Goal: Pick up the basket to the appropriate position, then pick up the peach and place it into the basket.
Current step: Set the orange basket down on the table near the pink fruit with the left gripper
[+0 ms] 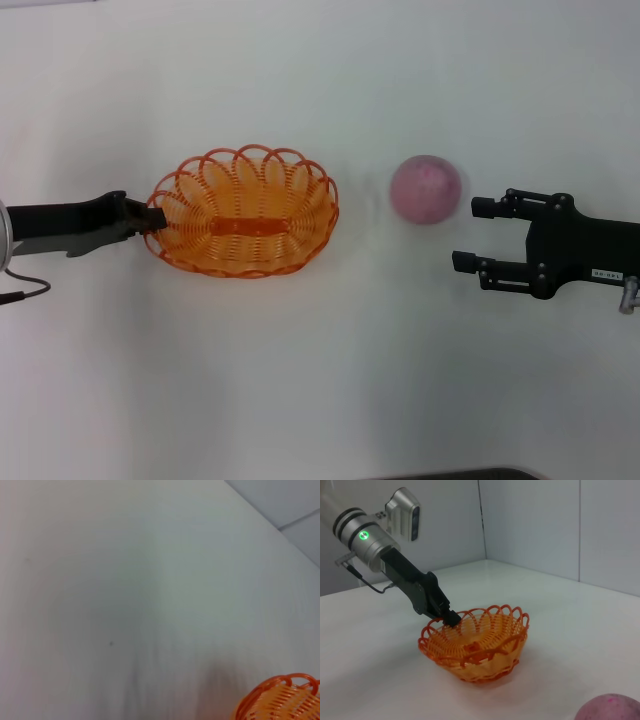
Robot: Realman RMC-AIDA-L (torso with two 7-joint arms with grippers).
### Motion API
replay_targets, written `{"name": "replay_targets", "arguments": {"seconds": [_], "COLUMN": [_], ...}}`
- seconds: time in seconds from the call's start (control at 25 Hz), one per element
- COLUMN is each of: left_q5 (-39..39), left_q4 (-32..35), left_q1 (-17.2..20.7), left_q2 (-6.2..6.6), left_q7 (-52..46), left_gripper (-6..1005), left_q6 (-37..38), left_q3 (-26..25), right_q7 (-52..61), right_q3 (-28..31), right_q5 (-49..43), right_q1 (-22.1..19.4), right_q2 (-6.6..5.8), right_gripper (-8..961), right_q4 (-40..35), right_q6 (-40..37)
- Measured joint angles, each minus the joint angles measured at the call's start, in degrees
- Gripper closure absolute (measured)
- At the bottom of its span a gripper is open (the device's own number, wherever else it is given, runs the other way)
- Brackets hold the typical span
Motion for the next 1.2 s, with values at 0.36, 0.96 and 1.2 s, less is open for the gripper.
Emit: {"name": "replay_targets", "arguments": {"seconds": [0.36, 0.96, 1.2], "left_q5": [-0.09, -2.30, -2.40], "left_q4": [-0.01, -0.11, -0.01], "left_q1": [0.70, 1.40, 1.76], "left_q2": [-0.12, 0.08, 0.40], "left_q7": [-0.09, -0.09, 0.40], "left_gripper": [929, 871, 800], "left_q6": [-1.25, -0.62, 2.05], "left_q3": [0.11, -0.14, -0.97], "right_q7": [-0.02, 0.04, 0.04], "right_q3": [-0.05, -0.05, 0.06], "right_q5": [0.00, 0.00, 0.00], "right_q1": [0.14, 0.61, 0.76], "right_q2": [0.00, 0.17, 0.22], "right_gripper": [182, 181, 181], "right_q4": [-0.05, 0.00, 0.00], "right_q6": [-0.03, 0.05, 0.06]}}
